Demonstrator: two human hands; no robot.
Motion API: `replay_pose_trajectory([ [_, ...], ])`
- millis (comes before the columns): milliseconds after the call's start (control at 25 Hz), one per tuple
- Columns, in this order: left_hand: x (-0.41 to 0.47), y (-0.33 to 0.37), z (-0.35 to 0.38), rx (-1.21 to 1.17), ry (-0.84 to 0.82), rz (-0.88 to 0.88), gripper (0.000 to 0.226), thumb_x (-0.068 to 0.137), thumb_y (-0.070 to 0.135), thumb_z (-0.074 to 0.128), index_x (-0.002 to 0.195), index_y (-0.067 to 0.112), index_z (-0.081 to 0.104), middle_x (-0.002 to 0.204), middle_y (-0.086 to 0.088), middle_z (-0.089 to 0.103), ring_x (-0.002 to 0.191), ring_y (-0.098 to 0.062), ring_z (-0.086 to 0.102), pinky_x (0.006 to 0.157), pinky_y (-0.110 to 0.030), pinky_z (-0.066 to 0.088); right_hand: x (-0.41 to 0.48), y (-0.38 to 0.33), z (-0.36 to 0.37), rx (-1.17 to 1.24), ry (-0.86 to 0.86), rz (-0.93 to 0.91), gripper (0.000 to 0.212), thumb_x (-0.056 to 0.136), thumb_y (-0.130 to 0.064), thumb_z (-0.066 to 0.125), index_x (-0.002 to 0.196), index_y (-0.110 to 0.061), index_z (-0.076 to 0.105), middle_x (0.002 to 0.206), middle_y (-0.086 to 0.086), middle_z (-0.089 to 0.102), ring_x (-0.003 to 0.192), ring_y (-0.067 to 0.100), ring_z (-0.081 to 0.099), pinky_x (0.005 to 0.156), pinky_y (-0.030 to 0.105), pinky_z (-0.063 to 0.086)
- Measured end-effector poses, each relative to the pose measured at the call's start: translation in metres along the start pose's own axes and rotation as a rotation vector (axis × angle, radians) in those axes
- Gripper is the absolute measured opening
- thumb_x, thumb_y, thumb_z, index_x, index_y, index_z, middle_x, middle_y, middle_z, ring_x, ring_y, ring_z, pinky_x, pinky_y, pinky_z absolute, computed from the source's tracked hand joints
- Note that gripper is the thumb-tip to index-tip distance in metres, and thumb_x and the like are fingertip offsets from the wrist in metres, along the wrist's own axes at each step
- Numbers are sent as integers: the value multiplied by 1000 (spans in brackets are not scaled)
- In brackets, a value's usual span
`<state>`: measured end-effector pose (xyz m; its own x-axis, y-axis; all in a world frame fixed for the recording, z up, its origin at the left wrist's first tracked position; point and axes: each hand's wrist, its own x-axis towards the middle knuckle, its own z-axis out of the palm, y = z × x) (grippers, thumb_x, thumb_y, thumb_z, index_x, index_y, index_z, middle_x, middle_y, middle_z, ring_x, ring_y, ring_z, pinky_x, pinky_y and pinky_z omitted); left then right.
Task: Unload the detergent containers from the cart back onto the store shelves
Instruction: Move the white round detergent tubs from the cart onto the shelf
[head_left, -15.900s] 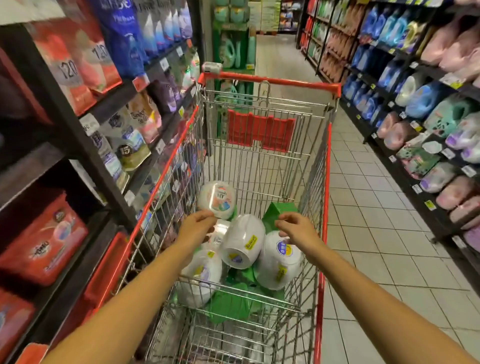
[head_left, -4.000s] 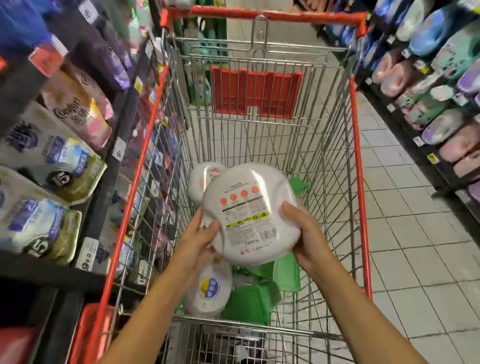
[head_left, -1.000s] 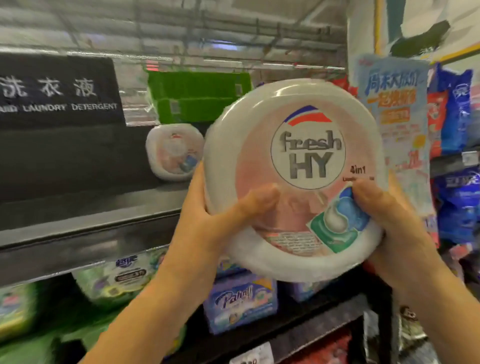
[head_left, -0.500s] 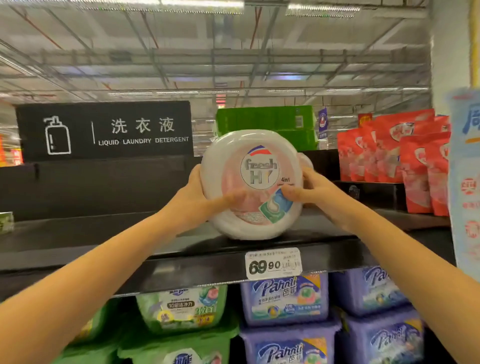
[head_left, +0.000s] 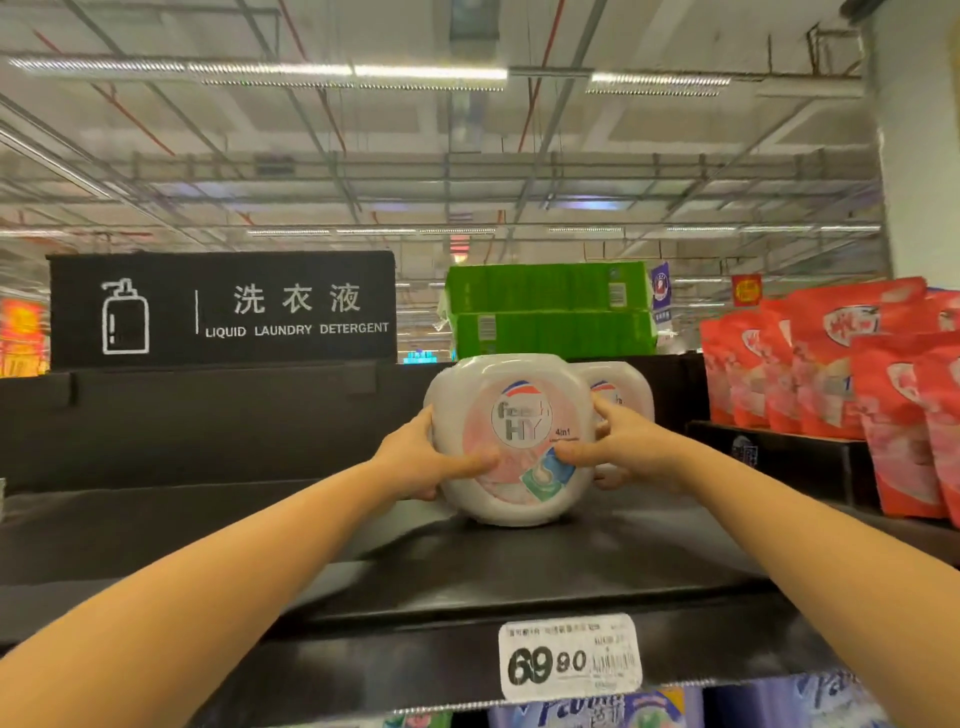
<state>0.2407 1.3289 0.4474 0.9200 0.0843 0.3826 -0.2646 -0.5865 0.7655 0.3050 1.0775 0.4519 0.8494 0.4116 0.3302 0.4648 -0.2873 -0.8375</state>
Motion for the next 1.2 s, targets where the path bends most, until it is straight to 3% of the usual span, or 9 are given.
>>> replay_pose_trajectory([
  [120, 23, -10, 4, -54, 9, -54, 70, 61, 47, 85, 116, 44, 41, 107, 9, 57, 105, -19, 56, 63, -30, 53, 25, 4, 4, -96, 40, -21, 60, 76, -20, 81, 125, -17, 46, 116, 5, 66, 97, 12, 65, 82, 34, 58],
  [280, 39, -19, 7, -98, 74, -62, 68, 63, 41, 86, 112, 41, 38, 98, 14, 55, 99, -16, 55, 58, -27, 49, 47, 10, 13, -240, 148, -9, 59, 76, -27, 81, 114, -15, 37, 115, 6, 61, 105, 22, 62, 84, 39, 57],
  [400, 44, -23, 6, -112, 86, -68, 73, 63, 39, 87, 116, 36, 38, 106, 8, 56, 105, -20, 56, 61, -29, 53, 54, 5, 9, -317, 129, 9, 66, 74, -28, 82, 117, -11, 36, 117, 6, 59, 107, 21, 60, 86, 36, 55],
  [520, 44, -24, 5, -103, 105, -63, 75, 62, 39, 87, 119, 32, 39, 113, 2, 57, 108, -22, 58, 67, -32, 55, 53, -5, 7, -367, 112, 30, 63, 72, -29, 83, 114, -13, 38, 109, 3, 59, 97, 18, 59, 63, 24, 49],
  [680, 44, -24, -2, -61, 123, -63, 73, 60, 40, 88, 112, 32, 38, 102, 6, 57, 101, -20, 57, 59, -28, 51, 50, 8, 17, -265, 185, -31, 57, 70, -33, 85, 107, -19, 44, 103, -2, 61, 99, 17, 62, 80, 36, 56],
  [840, 42, -25, -8, -33, 116, -74, 68, 63, 40, 86, 111, 34, 38, 97, 10, 56, 99, -19, 57, 59, -28, 49, 48, 8, 22, -299, 216, -73, 51, 68, -44, 83, 98, -27, 45, 89, -14, 58, 82, 2, 58, 62, 19, 48],
  [920, 38, -23, -8, -9, 101, -76, 64, 65, 44, 84, 111, 32, 40, 96, 10, 56, 97, -17, 56, 60, -29, 50, 46, 6, 26, -344, 226, -65, 55, 69, -48, 80, 105, -25, 46, 90, -14, 57, 82, 3, 56, 62, 19, 45],
  [1080, 24, -11, -16, 636, 278, 26, 64, 66, 70, 69, 100, 16, 63, 96, 0, 67, 89, -22, 63, 79, -39, 55, 33, 2, 25, -511, 300, -33, 57, 79, -43, 75, 121, -15, 48, 105, 1, 61, 97, 20, 58, 78, 31, 46],
  [1200, 1, 7, -26, 705, 431, 108, 31, 82, 48, 62, 98, 23, 71, 99, -2, 72, 91, -26, 66, 82, -37, 53, 5, -10, 19, -522, 376, -93, 38, 86, -22, 68, 119, -7, 56, 108, 12, 68, 95, 24, 63, 86, 37, 51],
])
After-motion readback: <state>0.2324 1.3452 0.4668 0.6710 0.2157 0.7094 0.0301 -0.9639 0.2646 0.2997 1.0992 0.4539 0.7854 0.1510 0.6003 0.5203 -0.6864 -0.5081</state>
